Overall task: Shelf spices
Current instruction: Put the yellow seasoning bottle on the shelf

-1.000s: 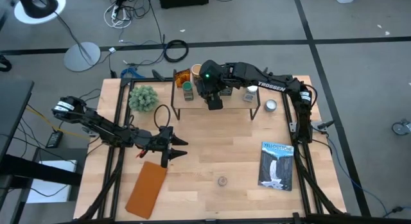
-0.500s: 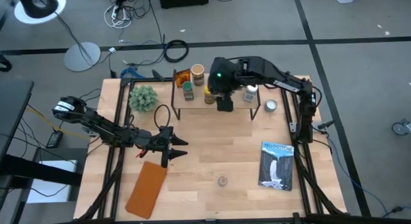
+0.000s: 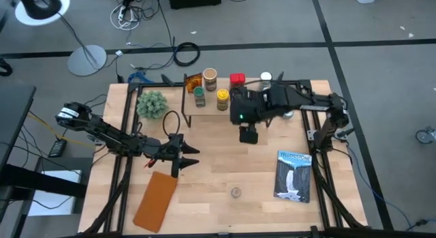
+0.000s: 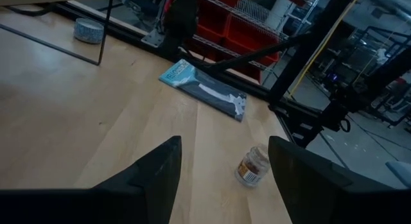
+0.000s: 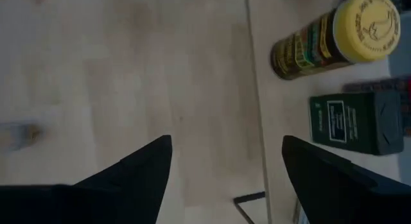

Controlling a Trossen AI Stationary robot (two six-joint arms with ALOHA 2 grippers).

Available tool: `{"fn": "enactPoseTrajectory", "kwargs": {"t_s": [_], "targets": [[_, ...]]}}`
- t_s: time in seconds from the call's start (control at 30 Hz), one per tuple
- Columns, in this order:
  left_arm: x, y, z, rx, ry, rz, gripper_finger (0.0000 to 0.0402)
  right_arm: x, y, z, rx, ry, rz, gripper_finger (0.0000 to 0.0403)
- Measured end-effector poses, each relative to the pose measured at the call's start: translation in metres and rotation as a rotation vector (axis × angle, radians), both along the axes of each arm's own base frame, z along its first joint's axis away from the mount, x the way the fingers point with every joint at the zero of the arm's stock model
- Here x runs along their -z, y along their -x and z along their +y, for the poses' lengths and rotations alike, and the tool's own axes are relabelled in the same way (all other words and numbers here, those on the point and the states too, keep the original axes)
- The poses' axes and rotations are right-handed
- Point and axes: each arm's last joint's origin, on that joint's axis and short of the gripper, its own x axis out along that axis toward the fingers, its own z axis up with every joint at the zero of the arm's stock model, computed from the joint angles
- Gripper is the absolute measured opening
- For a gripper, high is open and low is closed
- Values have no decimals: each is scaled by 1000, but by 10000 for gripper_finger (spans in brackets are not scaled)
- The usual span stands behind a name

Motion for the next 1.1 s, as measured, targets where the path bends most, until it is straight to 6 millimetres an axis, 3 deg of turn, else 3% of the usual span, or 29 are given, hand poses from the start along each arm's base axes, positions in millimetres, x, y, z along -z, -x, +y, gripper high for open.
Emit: {"fn": "enactPoseTrajectory", "kwargs": {"t_s": [0.13, 0.3, 0.47, 0.67, 0.77, 0.97, 1.1], "targets": [[0, 0, 0, 0, -1, 3, 236, 25, 9, 19, 20, 45, -39, 292], [0, 0, 0, 0, -2, 3, 236, 72, 42, 39, 77, -1, -204, 292], [0, 0, 0, -1, -2, 3, 236, 132, 71, 52, 134, -101, -559, 292], [0, 0, 0, -6, -3, 4, 236, 171, 70, 50, 108, -107, -978, 280], [1, 0, 0, -6, -3, 5, 236, 176, 61, 45, 113, 15, -975, 225], [1, 0, 0, -6, -2, 9, 236, 170, 29, 32, 129, 170, -933, 29], [1, 0, 0, -6, -3, 12, 236, 165, 11, 18, 260, 312, -867, 17]]}}
